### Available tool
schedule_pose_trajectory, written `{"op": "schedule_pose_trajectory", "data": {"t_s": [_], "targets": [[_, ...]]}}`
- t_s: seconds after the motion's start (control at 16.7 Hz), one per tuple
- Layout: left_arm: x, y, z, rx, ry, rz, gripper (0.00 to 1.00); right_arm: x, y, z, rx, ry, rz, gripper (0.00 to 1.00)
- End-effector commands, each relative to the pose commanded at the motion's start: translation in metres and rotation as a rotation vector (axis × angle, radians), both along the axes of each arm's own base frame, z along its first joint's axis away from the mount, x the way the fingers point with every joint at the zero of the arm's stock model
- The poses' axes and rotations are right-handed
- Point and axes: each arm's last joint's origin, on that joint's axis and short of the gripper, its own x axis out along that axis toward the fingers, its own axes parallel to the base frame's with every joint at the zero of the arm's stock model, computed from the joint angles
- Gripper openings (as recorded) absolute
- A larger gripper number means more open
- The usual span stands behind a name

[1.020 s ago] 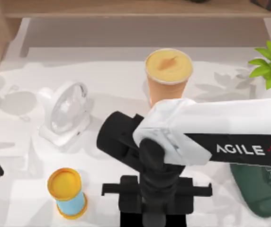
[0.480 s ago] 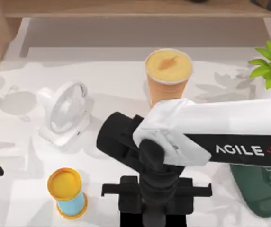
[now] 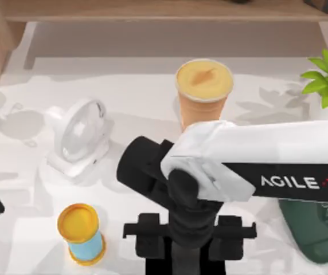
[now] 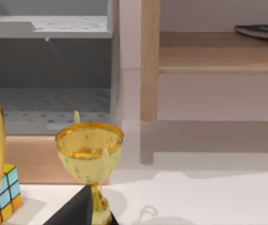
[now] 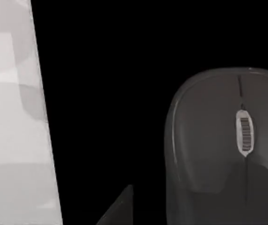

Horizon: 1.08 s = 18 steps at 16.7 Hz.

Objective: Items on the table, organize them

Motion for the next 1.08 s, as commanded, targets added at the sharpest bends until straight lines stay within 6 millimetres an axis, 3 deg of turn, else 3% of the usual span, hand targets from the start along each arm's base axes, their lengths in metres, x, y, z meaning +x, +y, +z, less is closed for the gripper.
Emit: {"op": "schedule_pose_trajectory", "data": {"t_s": [0.66, 0.84, 1.08], "targets": [[0.000, 0.000, 0.000, 0.000, 0.000, 0.000, 1.00, 0.001, 0.000, 0.002, 0.005, -0.003, -0.009, 1.00], [0.000, 0.000, 0.000, 0.000, 0.000, 0.000, 1.00, 0.012, -0.002, 0.019, 0.047, -0.036, -0.109, 1.00], [0.000, 0.000, 0.000, 0.000, 0.000, 0.000, 1.00, 0.040, -0.017, 0.057, 0.152, -0.094, -0.438, 1.00]]}}
